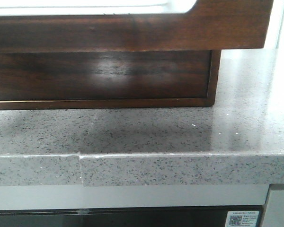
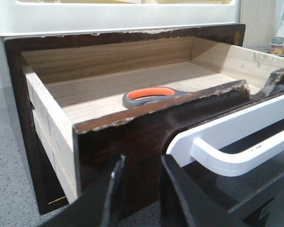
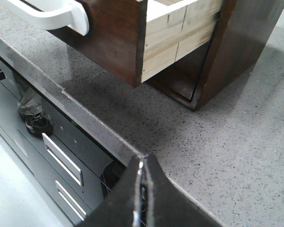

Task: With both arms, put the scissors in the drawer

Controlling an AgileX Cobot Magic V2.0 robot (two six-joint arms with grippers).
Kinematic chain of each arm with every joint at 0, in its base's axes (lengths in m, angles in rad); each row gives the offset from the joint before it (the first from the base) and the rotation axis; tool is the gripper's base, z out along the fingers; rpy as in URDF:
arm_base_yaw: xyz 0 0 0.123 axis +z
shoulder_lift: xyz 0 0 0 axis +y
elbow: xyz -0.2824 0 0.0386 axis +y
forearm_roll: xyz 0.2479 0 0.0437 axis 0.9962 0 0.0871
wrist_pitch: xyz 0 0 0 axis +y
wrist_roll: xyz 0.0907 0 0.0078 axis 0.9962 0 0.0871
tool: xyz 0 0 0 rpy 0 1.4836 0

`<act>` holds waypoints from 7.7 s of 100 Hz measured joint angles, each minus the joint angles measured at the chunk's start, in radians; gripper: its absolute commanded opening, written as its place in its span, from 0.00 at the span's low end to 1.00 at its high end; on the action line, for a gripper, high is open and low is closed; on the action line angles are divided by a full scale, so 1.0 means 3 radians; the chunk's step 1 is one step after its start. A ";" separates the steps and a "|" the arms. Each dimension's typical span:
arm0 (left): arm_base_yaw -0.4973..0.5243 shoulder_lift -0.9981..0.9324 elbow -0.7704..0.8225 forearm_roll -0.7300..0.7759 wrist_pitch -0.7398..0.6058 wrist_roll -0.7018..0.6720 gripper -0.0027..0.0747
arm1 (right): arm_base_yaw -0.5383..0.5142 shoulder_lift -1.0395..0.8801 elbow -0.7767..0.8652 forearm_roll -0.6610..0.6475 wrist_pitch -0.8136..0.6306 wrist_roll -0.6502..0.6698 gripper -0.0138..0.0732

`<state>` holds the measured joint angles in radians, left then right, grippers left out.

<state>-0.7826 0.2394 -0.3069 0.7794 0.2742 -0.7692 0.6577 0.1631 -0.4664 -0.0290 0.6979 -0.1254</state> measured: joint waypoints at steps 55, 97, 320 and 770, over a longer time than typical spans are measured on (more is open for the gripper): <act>0.0000 0.0000 0.0000 -0.0146 0.0000 0.0000 0.25 | 0.0000 0.0000 0.0000 0.0000 -0.0008 0.0000 0.09; 0.0000 -0.0124 0.0000 -0.0152 0.0062 0.0000 0.01 | 0.0000 0.0000 0.0000 0.0000 -0.0008 0.0008 0.09; 0.0140 -0.0810 0.0167 -0.1272 0.0880 0.0807 0.01 | 0.0000 0.0000 0.0000 0.0000 -0.0015 0.0012 0.09; 0.2530 -0.0810 0.1026 -0.2649 0.0164 0.2423 0.01 | -0.2178 -0.0569 0.1590 -0.0210 -0.1895 0.1010 0.09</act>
<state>-0.0236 -0.0035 0.0007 -0.0152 0.3234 -0.0422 0.0042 -0.0076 0.0107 -0.0921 0.1295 0.1777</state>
